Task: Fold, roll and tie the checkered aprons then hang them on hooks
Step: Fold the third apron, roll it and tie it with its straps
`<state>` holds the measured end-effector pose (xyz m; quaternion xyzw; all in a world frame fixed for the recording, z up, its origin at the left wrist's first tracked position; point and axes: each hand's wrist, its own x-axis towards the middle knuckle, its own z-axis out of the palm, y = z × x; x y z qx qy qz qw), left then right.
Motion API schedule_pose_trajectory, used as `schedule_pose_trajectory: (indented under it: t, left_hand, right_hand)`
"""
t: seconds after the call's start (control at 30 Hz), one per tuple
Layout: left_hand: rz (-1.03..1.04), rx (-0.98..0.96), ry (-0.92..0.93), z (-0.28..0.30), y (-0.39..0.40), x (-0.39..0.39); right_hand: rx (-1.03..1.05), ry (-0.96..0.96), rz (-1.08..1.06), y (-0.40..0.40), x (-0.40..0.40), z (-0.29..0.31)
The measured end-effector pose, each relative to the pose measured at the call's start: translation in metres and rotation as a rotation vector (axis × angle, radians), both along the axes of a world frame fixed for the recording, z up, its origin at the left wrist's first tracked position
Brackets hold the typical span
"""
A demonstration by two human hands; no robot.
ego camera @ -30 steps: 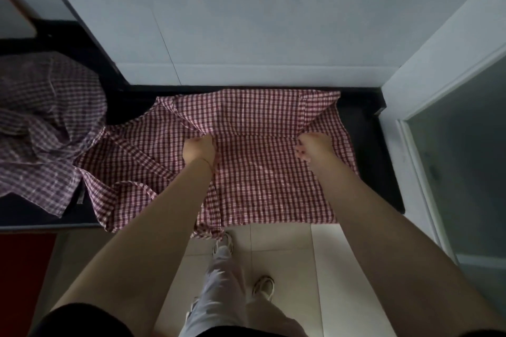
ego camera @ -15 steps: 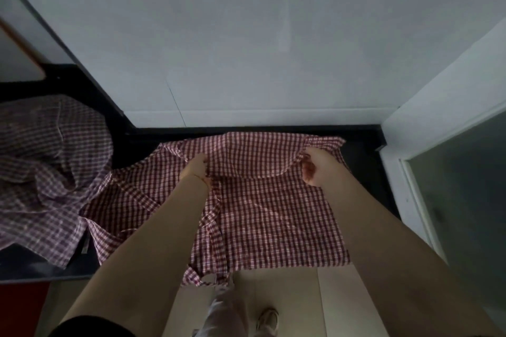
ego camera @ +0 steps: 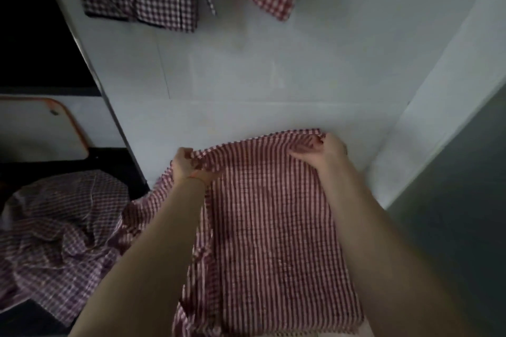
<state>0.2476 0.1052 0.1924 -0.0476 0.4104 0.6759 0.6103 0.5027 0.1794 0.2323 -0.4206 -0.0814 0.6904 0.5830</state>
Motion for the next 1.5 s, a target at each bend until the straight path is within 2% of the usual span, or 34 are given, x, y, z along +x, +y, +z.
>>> schedule_pose_trajectory:
  t: [0.1,0.17,0.23,0.33,0.5,0.6,0.7,0.73,0.77,0.83,0.9,1.0,1.07,1.1,1.17,1.2,1.3,1.33,1.4,1.5]
  left_hand:
    - [0.056,0.268,-0.051,0.037,-0.014,0.014]
    - [0.072,0.296,-0.005,0.035,-0.023,0.019]
    - [0.026,0.254,0.075,0.015,-0.033,0.02]
    - [-0.001,0.065,0.175,-0.033,-0.053,0.029]
    - [-0.056,-0.46,0.352,-0.125,-0.1,0.062]
    - [-0.149,-0.763,0.513,-0.166,-0.133,0.077]
    - [-0.162,-1.04,0.867,-0.182,-0.153,0.096]
    - [-0.129,-1.071,1.008,-0.182,-0.157,0.1]
    - [-0.117,-1.044,1.193,-0.188,-0.157,0.103]
    - [-0.291,-0.84,1.533,-0.201,-0.156,0.105]
    - [-0.615,-0.572,1.734,-0.209,-0.15,0.109]
    - [-1.147,-0.345,1.777,-0.225,-0.14,0.119]
    - [-1.405,-0.371,1.732,-0.239,-0.138,0.122]
    - [-1.459,-0.411,1.729,-0.245,-0.139,0.121]
    - [-1.425,-0.533,1.793,-0.251,-0.14,0.117]
    - [-1.361,-0.618,1.838,-0.249,-0.14,0.117]
    - [-1.264,-0.886,1.852,-0.237,-0.122,0.108]
    - [-1.243,-0.913,1.869,-0.234,-0.116,0.104]
    - [-1.154,-0.857,1.999,-0.23,-0.101,0.099]
    - [-1.008,-0.616,2.08,-0.229,-0.079,0.102]
  right_hand:
    - [0.264,0.152,-0.053,-0.012,0.005,0.016]
    - [0.319,0.169,-0.051,-0.025,0.014,0.006]
    - [0.305,0.098,-0.028,-0.039,0.026,-0.017]
    - [0.18,0.002,-0.062,-0.063,0.043,-0.061]
    - [-0.185,-0.269,-0.091,-0.112,0.068,-0.154]
    - [-0.504,-0.513,0.061,-0.143,0.086,-0.225]
    - [-0.686,-0.792,0.303,-0.172,0.096,-0.263]
    - [-0.725,-0.901,0.263,-0.181,0.093,-0.257]
    - [-0.774,-1.054,0.189,-0.184,0.091,-0.255]
    - [-0.735,-1.403,0.167,-0.183,0.084,-0.247]
    - [-0.463,-1.665,0.222,-0.181,0.077,-0.248]
    - [-0.035,-1.954,0.396,-0.18,0.073,-0.26]
    - [0.154,-1.984,0.644,-0.178,0.071,-0.27]
    - [0.2,-1.959,0.781,-0.179,0.07,-0.274]
    - [0.128,-1.864,0.985,-0.178,0.072,-0.284]
    - [0.061,-1.81,0.996,-0.179,0.074,-0.282]
    - [-0.156,-1.665,0.819,-0.162,0.073,-0.268]
    - [-0.181,-1.686,0.768,-0.156,0.074,-0.264]
    - [-0.146,-1.799,0.628,-0.139,0.076,-0.263]
    - [-0.212,-1.812,0.482,-0.117,0.081,-0.265]
